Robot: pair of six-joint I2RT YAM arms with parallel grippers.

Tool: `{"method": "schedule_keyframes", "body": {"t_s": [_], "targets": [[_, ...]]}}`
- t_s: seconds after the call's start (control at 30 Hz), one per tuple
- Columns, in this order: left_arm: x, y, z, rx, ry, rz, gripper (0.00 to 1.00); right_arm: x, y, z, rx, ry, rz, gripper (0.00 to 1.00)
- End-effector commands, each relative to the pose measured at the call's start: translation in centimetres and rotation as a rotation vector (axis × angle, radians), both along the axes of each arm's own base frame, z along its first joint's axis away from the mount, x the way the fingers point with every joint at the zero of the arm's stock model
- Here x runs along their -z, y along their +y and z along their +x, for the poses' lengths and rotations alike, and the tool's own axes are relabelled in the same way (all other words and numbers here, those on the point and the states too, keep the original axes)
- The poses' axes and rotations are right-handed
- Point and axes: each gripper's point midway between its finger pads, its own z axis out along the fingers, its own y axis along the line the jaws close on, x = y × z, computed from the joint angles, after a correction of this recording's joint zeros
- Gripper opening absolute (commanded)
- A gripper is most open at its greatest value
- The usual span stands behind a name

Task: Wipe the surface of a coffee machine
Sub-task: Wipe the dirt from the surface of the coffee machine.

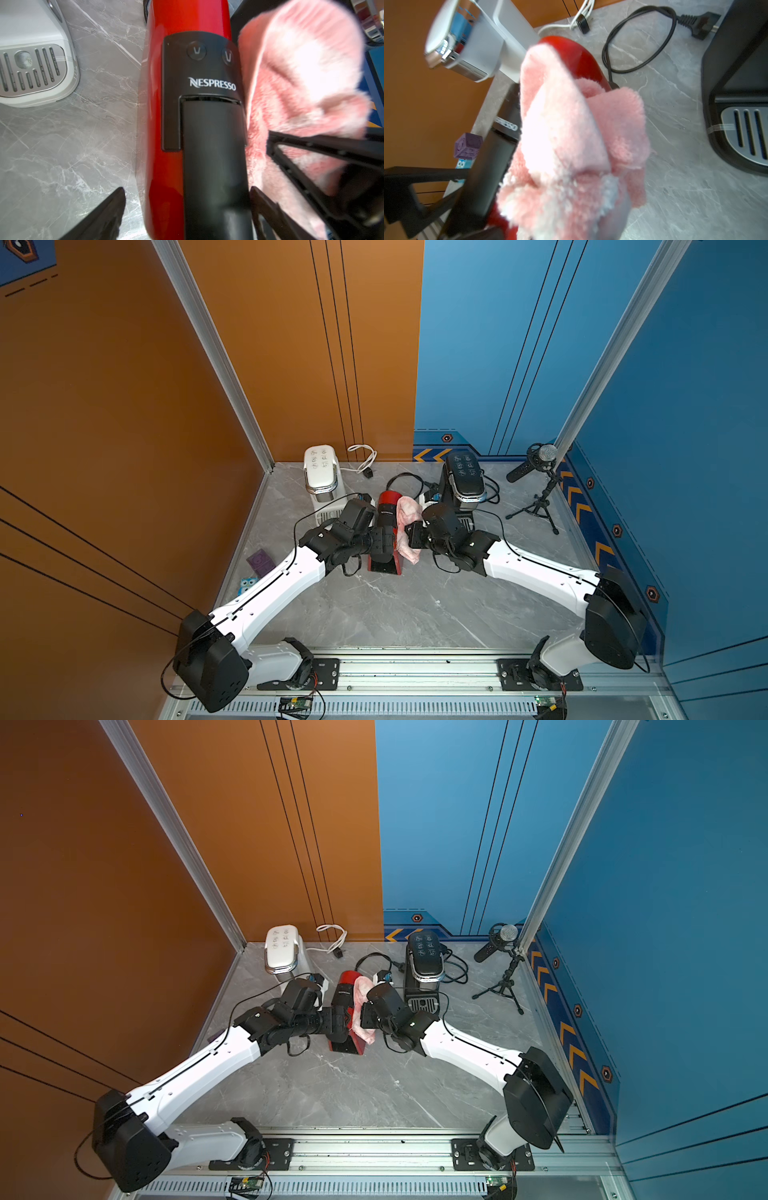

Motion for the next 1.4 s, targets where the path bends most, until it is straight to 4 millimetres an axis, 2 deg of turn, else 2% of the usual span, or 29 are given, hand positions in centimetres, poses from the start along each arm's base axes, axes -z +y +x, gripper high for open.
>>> {"method": "schedule_keyframes", "body": {"t_s": [0.0,0.07,0.17,0.3,0.53,0.6,0.67,0.73,0.9,1.03,1.17,1.37], "targets": [[0.6,1.1,-0.9,-0.033,0.012,0.035,0.93,-0.5,0.2,0.9,-0.002,-0.006,0.015,0.00],[0.1,1.1,-1.0,-0.037,-0.005,0.032,0.93,0.1,0.9,1.1,-0.015,0.008,0.026,0.00],[1.2,1.4,-1.4,-0.042,0.009,0.033,0.93,1.9,1.5,1.6,-0.013,0.029,0.013,0.00],[1.4,1.1,-1.6,-0.039,0.011,0.024,0.93,6.1,1.6,1.9,0.008,0.084,-0.025,0.00],[1.7,0.5,-1.4,-0.024,0.013,0.023,0.93,12.7,2.1,-0.3,0.007,0.188,-0.072,0.00],[1.9,0.4,-1.4,-0.024,0.014,0.022,0.93,14.0,2.4,-0.8,0.000,0.217,-0.080,0.00],[2.0,0.3,-1.5,-0.021,0.016,0.020,0.93,13.4,2.7,-1.1,-0.019,0.228,-0.055,0.00],[1.9,0.2,-1.5,-0.017,0.010,0.013,0.93,10.3,3.3,-1.4,-0.055,0.185,0.000,0.00],[1.0,-0.2,-1.3,0.001,-0.002,-0.004,0.93,3.5,2.0,-1.0,-0.027,0.090,0.079,0.00],[1.0,-0.4,-1.2,0.004,0.000,-0.006,0.93,0.4,0.8,0.2,0.023,0.043,0.125,0.00],[1.1,-0.7,-1.2,0.011,0.008,-0.011,0.93,1.4,0.4,2.4,0.076,0.046,0.094,0.00],[1.5,-0.7,-1.4,0.012,0.021,-0.009,0.93,7.2,1.2,5.3,0.099,0.113,0.026,0.00]]}}
